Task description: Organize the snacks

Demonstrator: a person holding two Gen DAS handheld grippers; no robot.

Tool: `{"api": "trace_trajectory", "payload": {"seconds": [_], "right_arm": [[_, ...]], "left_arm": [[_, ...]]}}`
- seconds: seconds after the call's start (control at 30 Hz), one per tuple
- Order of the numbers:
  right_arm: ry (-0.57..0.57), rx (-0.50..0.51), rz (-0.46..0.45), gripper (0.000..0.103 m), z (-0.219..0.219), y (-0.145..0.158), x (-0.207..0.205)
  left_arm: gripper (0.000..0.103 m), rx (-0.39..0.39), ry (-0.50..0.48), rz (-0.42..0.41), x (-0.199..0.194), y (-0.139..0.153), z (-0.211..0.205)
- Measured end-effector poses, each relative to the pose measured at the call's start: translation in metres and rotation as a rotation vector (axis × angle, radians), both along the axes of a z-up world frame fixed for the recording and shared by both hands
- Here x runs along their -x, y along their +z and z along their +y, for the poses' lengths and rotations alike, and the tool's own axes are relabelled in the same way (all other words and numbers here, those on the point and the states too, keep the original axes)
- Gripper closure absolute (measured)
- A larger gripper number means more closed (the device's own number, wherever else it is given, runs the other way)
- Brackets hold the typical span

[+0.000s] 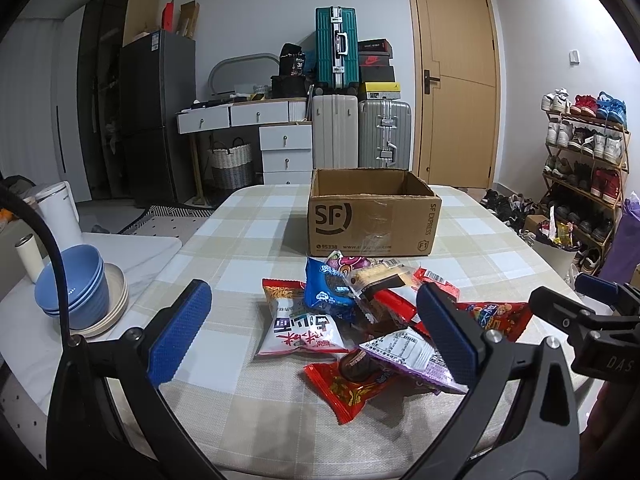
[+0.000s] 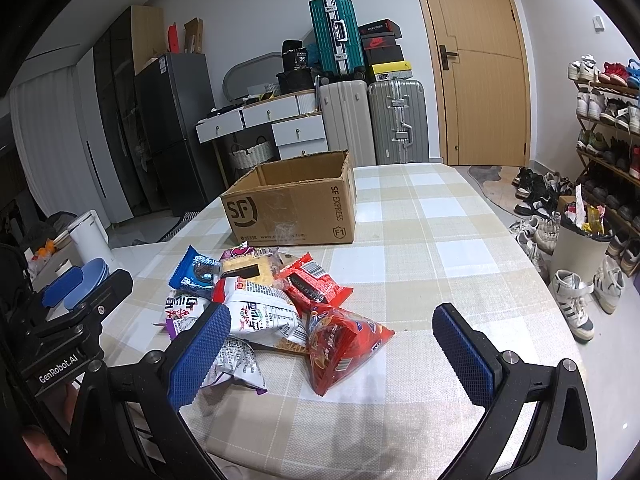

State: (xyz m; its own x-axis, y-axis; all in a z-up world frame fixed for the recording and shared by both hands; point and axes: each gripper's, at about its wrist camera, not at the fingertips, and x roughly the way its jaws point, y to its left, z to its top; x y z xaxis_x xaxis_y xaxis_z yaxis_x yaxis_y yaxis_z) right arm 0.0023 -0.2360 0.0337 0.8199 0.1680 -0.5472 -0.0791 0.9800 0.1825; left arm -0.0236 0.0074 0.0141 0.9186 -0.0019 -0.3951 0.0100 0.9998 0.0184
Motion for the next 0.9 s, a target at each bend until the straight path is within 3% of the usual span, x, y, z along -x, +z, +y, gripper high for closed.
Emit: {"api": "trace_trajectory", "payload": {"seconds": [0.6, 0.8, 0.9], "right_arm": [[-0.008, 0.021, 0.029, 0.000, 0.000, -0.007, -0.004], [-0.018, -0.007, 0.211, 0.000, -0.008, -0.038, -0.032], [-0.003, 0.016, 0.232, 0.000, -0.002, -0.045, -0.041]], "left_arm": [[0.001, -0.003, 0.010, 0.008, -0.002, -0.001, 0.003], [0.001, 0.002, 0.030, 0.038, -0.008, -0.004, 0.006], [0.001, 0.018, 0.031, 0.073, -0.014, -0.009, 0.008]]}}
